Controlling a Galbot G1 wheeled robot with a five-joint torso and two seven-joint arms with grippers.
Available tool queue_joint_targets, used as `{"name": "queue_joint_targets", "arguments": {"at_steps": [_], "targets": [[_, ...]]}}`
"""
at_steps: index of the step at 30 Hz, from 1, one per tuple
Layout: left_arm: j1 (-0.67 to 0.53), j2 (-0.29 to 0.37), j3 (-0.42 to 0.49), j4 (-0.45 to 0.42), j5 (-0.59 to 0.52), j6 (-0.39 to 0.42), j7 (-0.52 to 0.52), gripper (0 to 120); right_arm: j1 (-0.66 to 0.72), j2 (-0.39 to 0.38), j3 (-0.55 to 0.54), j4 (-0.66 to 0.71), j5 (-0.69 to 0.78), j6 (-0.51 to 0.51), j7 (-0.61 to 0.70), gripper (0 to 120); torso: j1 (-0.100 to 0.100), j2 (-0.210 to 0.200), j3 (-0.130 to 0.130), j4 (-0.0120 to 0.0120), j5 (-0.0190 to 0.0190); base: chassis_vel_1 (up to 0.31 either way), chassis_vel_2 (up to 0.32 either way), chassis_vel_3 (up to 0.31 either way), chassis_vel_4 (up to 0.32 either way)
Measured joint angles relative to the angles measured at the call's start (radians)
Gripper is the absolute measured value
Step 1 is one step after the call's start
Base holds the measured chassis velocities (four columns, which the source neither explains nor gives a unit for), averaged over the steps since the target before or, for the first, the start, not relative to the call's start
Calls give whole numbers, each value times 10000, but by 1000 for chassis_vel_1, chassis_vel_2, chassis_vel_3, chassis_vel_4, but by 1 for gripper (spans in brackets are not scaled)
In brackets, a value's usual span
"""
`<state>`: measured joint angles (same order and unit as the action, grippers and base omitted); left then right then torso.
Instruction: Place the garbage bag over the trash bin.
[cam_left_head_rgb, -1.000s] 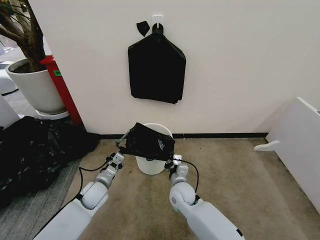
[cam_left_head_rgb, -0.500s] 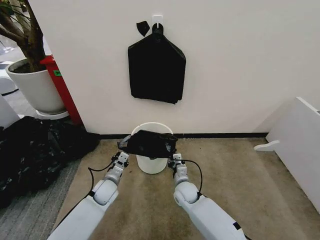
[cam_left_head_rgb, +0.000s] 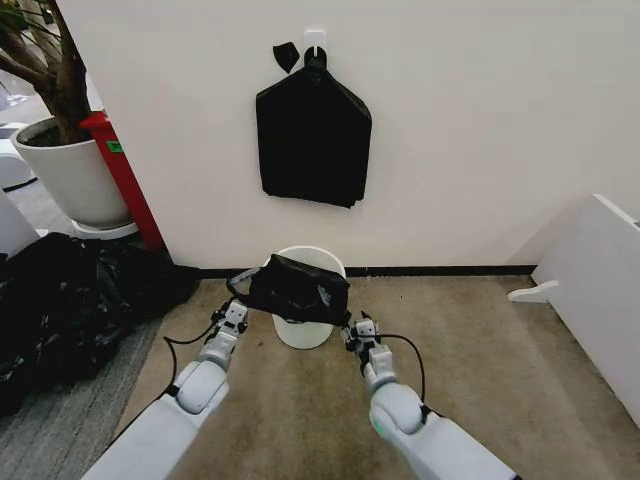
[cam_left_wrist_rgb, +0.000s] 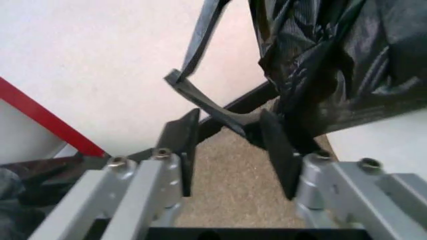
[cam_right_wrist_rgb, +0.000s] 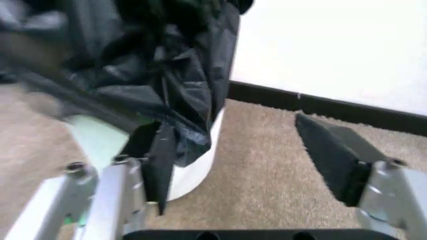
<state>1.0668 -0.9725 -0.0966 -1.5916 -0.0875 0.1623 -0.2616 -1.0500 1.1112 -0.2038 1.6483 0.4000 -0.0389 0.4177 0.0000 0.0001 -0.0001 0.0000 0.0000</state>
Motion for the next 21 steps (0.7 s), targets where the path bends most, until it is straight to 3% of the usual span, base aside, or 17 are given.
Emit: {"name": "queue_joint_targets", "arguments": {"at_steps": [10,14,16,18,21], "targets": [[583,839,-443,-672,-264,-946,1327,80,-764,-770,900,1269,-280,1373,-1829,98,0,0,0,0,2,0,0,0,0],[531,877,-1117,-766,-996,-2480,2776,96,-198,-700,1841,1383,944,1822,-2840,100,0,0,0,0,-1,0,0,0,0],[356,822,-1617,-671,-1461,-3206,3630,99,284,-657,2101,1414,2153,1420,-2937,100,0,0,0,-1,2,0,0,0,0],[305,806,-1735,-631,-1550,-3351,3812,100,508,-657,2153,1392,2611,1174,-2962,100,0,0,1,-1,0,0,0,0,0],[9,664,-2300,-453,-1911,-3733,4255,100,2002,-611,2056,646,4330,-505,-3070,100,0,0,2,-3,1,0,0,0,0]]}}
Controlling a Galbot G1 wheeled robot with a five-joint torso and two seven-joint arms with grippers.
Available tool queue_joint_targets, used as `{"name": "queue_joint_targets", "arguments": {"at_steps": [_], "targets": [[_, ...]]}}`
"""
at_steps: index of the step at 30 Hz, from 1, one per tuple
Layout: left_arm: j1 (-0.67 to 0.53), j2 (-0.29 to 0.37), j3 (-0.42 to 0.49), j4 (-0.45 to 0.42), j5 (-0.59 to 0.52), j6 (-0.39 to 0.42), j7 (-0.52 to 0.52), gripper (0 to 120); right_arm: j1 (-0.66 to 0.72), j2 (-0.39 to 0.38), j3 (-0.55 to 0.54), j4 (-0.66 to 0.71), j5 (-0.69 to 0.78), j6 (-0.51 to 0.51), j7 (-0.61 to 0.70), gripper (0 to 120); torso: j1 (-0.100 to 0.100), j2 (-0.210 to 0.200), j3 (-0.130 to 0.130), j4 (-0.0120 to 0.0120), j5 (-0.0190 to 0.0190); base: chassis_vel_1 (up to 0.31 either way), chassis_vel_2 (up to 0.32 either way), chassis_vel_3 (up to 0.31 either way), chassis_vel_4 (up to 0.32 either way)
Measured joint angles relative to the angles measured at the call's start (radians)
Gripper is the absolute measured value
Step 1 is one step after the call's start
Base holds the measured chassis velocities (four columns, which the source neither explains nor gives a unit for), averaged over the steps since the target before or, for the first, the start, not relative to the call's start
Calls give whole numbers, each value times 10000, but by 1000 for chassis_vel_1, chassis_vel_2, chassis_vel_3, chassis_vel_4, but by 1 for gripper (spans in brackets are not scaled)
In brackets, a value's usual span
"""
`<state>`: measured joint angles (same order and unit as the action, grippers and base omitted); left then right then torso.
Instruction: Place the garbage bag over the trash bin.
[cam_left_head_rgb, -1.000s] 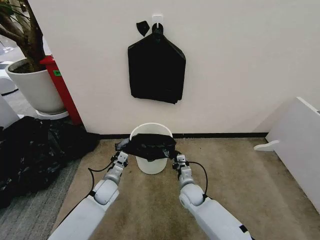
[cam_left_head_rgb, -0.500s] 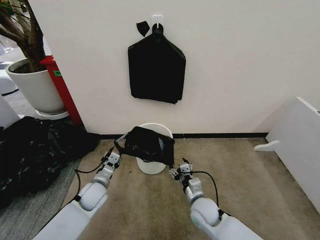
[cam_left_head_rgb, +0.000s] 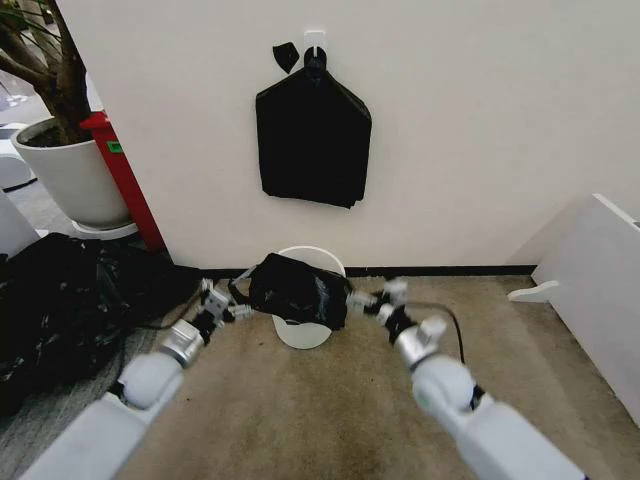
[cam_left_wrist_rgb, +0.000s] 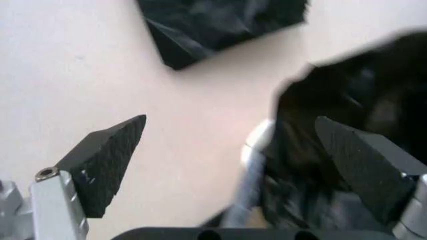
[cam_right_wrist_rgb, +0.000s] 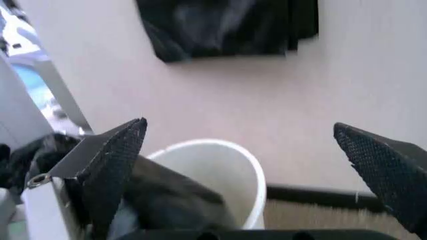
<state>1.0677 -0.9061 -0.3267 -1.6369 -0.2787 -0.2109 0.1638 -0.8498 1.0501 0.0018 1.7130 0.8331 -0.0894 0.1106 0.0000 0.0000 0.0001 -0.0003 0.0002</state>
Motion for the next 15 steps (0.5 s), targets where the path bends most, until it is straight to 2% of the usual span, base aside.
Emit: {"name": "queue_joint_targets", "arguments": {"at_steps": [3,4,8,10,12,15], "targets": [[-21,-172,-373,-51,-232,17,14,100,1684,324,-343,-1372,459,-1526,-138,100,0,0,1,6,-4,0,0,0,0],[-21,-172,-373,-51,-232,17,14,100,1684,324,-343,-1372,459,-1526,-138,100,0,0,1,6,-4,0,0,0,0],[420,-393,-859,-240,-318,91,-252,100,3359,946,-599,-3750,247,-3145,-1076,100,0,-1,2,7,-4,0,0,0,0],[504,-426,-929,-253,-316,102,-307,100,3550,1085,-533,-4124,95,-3437,-1339,100,0,-1,1,6,-5,0,0,0,0],[642,-481,-1076,-279,-298,180,-467,100,3887,1435,-275,-4922,-575,-4187,-2162,100,0,-1,1,6,-5,0,0,0,0],[667,-509,-1160,-294,-275,349,-706,100,4107,1786,-92,-5689,-1373,-4509,-3001,100,0,-1,1,1,0,0,0,0,0]]}}
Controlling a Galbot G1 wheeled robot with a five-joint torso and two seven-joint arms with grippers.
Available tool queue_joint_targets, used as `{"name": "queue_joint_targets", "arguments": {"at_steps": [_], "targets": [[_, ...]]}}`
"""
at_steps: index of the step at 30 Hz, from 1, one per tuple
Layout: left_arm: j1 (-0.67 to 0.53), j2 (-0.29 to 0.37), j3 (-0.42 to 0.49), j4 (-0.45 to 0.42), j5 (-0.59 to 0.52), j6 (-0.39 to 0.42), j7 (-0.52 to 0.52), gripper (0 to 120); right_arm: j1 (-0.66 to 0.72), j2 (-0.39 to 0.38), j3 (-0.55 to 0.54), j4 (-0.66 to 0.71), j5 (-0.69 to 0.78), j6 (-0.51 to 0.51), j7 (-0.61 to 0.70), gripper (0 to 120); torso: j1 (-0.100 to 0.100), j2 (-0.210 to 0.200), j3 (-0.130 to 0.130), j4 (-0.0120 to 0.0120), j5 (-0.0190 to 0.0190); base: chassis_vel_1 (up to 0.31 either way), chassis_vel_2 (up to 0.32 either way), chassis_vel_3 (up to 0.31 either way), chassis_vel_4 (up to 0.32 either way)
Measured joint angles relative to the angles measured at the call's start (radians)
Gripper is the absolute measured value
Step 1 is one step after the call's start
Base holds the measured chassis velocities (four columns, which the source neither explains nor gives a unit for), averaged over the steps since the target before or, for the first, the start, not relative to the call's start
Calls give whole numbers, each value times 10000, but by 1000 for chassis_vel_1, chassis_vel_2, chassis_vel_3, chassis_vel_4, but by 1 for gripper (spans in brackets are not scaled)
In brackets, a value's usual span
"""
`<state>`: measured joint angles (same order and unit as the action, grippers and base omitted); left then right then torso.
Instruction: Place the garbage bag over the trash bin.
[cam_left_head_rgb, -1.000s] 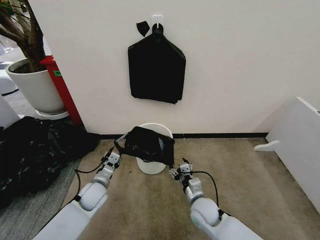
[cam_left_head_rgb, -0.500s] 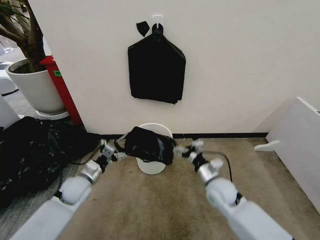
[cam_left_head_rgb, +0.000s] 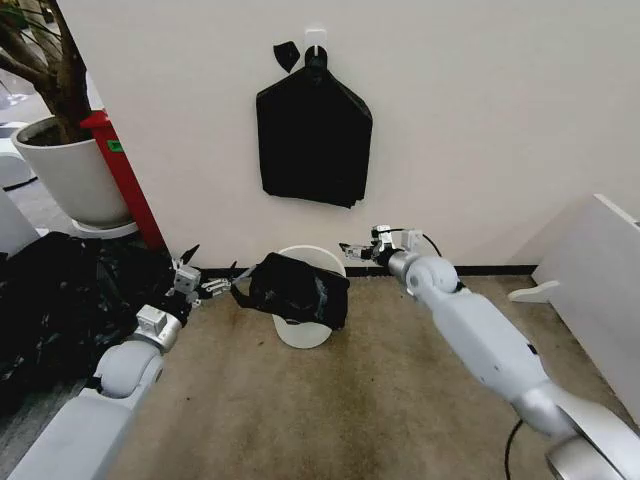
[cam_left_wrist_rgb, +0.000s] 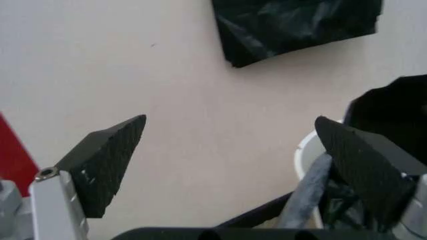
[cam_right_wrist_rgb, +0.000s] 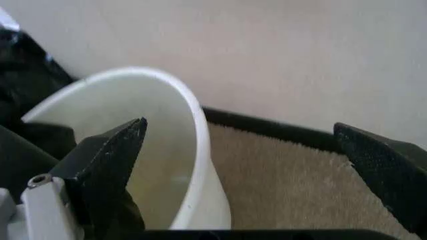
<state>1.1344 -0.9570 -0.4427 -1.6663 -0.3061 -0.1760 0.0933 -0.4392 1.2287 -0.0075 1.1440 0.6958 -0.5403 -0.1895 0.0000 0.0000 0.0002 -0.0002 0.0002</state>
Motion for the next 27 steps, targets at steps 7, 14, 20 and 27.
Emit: {"name": "queue_joint_targets", "arguments": {"at_steps": [7,14,20,27], "targets": [[-13,-155,-12,-32,93,310,-515,100,326,786,140,-1153,-1060,-36,-366,100,0,0,-1,3,-2,0,0,0,0],[192,-163,-119,-105,193,469,-891,100,434,1324,222,-1744,-1671,-69,-352,94,0,0,-1,3,-3,0,0,0,0],[308,-214,-179,-183,221,532,-1139,100,478,1541,227,-1807,-2016,-645,154,72,0,0,-2,3,-3,0,0,0,0],[323,-263,-125,-154,295,546,-1273,100,451,1579,98,-1604,-1814,-946,821,50,0,0,-3,2,-1,0,0,0,0]]}}
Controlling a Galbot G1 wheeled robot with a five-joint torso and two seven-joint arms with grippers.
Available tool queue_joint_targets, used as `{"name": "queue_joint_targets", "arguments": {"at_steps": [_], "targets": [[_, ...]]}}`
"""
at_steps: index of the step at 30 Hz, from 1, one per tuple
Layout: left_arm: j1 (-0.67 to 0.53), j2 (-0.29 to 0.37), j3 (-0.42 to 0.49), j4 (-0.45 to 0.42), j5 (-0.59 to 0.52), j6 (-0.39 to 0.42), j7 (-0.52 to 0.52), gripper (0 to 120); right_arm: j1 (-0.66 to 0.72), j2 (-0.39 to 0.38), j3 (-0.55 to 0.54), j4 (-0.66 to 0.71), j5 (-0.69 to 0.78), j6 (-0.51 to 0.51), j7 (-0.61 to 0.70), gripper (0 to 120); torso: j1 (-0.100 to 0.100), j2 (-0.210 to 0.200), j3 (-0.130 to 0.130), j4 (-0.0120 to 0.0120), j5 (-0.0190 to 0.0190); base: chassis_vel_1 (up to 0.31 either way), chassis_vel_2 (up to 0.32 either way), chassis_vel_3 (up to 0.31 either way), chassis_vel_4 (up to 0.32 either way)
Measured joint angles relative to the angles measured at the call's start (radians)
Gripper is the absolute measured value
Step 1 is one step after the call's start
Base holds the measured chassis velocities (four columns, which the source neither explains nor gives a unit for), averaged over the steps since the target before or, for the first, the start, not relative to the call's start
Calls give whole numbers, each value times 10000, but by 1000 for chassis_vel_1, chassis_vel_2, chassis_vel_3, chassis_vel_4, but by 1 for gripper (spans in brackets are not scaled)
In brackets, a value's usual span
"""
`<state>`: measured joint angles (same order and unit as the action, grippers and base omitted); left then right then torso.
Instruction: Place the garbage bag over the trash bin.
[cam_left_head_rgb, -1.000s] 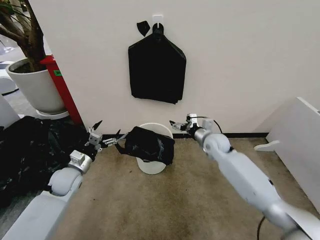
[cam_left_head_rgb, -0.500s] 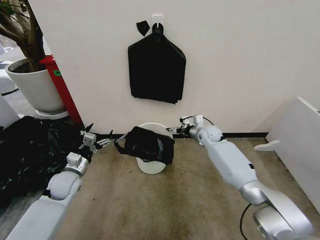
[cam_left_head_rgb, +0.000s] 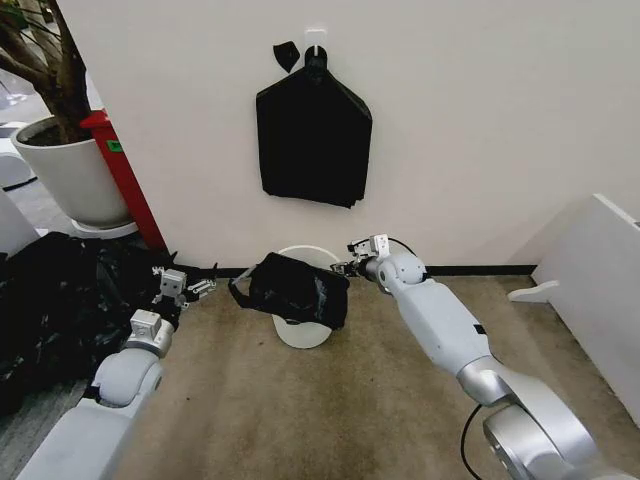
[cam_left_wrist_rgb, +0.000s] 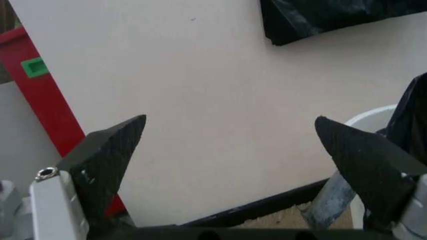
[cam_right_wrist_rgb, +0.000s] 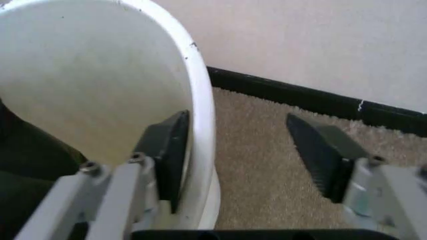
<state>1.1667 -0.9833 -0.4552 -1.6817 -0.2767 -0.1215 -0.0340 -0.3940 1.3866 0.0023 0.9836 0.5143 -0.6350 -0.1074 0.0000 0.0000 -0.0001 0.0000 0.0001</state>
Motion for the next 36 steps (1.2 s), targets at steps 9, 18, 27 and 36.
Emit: {"name": "queue_joint_targets", "arguments": {"at_steps": [9,18,27,36], "targets": [[-72,-22,159,153,59,0,-164,100,-407,-120,-273,424,308,-54,827,15,0,0,0,1,0,0,0,0,0],[-183,3,285,251,51,-32,-296,100,-1602,-909,-655,3007,4618,1458,6079,3,0,1,0,-2,-3,0,0,0,0],[-255,-38,447,326,37,-161,-410,100,-3776,-813,462,6229,6779,3270,9948,3,0,0,1,0,0,0,0,0,0],[-278,-44,605,247,36,-236,-438,100,-5995,189,1197,7494,5913,5754,11710,3,-1,0,0,1,-2,0,0,0,0]]}}
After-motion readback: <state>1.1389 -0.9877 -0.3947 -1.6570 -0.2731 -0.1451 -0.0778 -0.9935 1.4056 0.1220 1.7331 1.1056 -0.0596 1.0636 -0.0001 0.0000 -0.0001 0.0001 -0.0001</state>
